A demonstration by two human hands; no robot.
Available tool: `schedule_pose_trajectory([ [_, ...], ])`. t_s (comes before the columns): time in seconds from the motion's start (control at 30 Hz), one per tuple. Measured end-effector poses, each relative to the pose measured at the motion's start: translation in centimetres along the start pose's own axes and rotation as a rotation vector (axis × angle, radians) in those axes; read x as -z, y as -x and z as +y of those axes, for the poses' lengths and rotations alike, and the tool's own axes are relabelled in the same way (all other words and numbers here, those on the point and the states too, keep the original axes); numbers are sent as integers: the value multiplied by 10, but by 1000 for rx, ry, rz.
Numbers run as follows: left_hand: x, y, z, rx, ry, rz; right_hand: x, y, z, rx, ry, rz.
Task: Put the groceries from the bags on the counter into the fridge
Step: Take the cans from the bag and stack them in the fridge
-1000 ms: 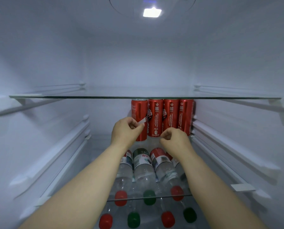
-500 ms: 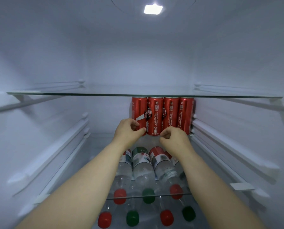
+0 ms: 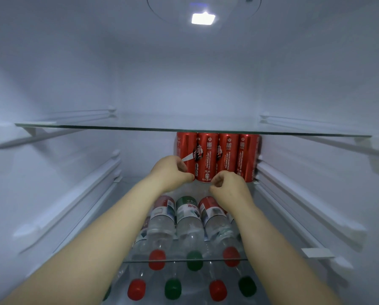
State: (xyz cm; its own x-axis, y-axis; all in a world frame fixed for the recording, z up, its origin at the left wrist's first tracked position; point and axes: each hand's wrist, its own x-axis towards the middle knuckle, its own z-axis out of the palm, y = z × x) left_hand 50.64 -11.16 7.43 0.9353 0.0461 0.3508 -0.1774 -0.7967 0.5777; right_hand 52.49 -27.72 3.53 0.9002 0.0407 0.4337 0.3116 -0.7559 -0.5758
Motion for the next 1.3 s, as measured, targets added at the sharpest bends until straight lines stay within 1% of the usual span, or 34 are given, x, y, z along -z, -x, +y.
schedule_pose_trajectory([
  [0.07, 6, 12, 7, -1, -34, -14, 2, 1, -2, -4, -3, 27],
  [0.17, 7, 37, 9, 0, 1, 51, 12, 9, -8, 7, 1, 101],
  [0.27, 6, 63, 11, -38, 79, 83, 33, 23, -17, 54, 113, 178],
  [0.3, 6, 71, 12, -53, 98, 84, 43, 29, -20, 70, 181, 178],
  [0.37, 6, 83, 14, -83, 122, 77, 64, 44, -26, 91, 306, 118],
  [0.5, 8, 107, 28, -173, 148, 40, 102, 82, -36, 91, 458, 8],
  [0.57, 7, 121, 40, -239, 156, 18, 121, 106, -41, 48, 509, -11],
  [0.73, -2, 157, 67, -431, 189, -31, 165, 177, -49, -53, 598, 13],
  [0.9, -10, 200, 101, -576, 304, -104, 197, 258, -64, -103, 753, 121],
  [1.03, -14, 237, 126, -678, 379, -194, 220, 314, -74, -200, 796, 172],
  [1.23, -14, 293, 170, -825, 527, -301, 260, 396, -82, -343, 892, 301],
  [1.3, -18, 314, 186, -871, 593, -346, 271, 422, -82, -413, 925, 305],
])
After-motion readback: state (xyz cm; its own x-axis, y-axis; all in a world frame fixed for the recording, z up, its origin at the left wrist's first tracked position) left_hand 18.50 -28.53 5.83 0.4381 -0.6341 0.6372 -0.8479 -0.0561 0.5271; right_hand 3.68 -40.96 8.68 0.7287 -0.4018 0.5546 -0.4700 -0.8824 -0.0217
